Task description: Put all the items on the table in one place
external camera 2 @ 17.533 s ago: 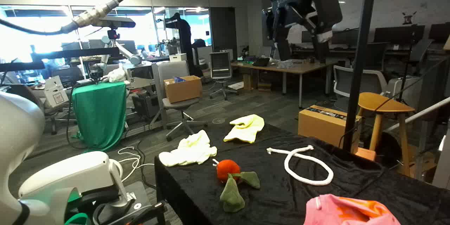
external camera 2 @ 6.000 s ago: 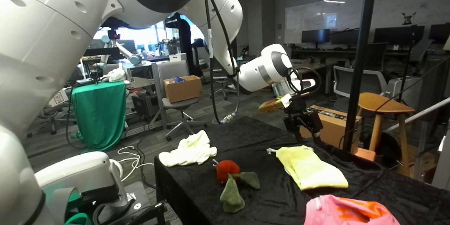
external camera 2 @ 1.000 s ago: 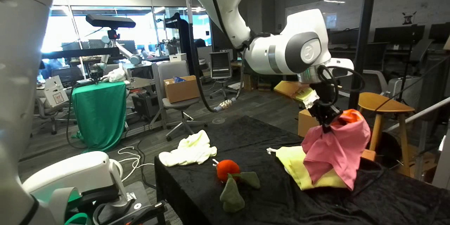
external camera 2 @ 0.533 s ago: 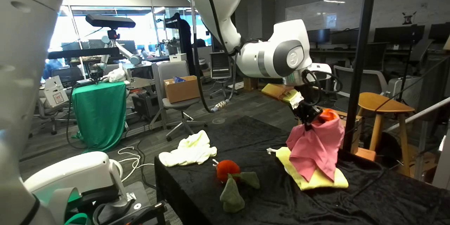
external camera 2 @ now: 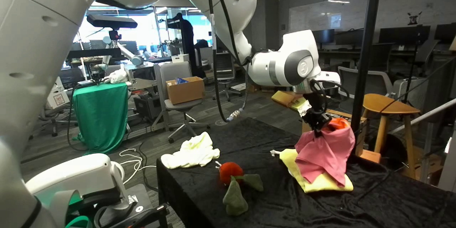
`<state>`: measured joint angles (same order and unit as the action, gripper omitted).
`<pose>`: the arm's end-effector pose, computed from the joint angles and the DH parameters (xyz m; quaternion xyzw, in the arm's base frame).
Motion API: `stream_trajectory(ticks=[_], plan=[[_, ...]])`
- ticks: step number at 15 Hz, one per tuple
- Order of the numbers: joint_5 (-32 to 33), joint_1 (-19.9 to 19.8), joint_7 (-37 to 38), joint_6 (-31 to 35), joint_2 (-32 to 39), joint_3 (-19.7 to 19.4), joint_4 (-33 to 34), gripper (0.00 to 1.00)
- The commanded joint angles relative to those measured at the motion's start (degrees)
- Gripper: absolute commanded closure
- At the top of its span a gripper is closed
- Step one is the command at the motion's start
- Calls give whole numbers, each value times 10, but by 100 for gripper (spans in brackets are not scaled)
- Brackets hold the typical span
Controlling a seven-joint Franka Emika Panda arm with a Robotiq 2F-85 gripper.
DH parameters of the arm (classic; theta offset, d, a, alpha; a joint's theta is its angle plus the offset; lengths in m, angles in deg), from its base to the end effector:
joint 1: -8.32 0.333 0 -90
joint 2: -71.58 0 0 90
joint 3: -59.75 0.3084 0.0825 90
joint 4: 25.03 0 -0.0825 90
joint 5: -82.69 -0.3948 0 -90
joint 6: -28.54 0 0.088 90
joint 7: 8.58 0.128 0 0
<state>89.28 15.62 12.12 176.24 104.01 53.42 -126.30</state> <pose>0.6938 0.0185 0.2351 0.9838 -0.1137 0.1322 0.0406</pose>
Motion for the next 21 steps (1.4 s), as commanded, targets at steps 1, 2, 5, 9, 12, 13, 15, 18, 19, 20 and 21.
stream_trajectory(ticks=[1,2,5,9,12,13,15,18,19,20,21], plan=[[9,14,25,-15,27,-17,41,67],[8,15,24,-18,28,-18,44,64],[6,14,18,-22,33,-17,50,41],[4,12,9,-47,30,-11,53,12],[-5,4,-13,-111,18,5,44,0],[-7,2,-24,-132,13,11,37,0],[-2,0,-48,-164,-4,21,15,0],[0,-3,-93,-184,-36,38,-27,0],[-1,-5,-107,-187,-47,43,-42,0],[-3,-7,-122,-188,-58,50,-58,0],[-11,-12,-137,-192,-68,57,-72,0]])
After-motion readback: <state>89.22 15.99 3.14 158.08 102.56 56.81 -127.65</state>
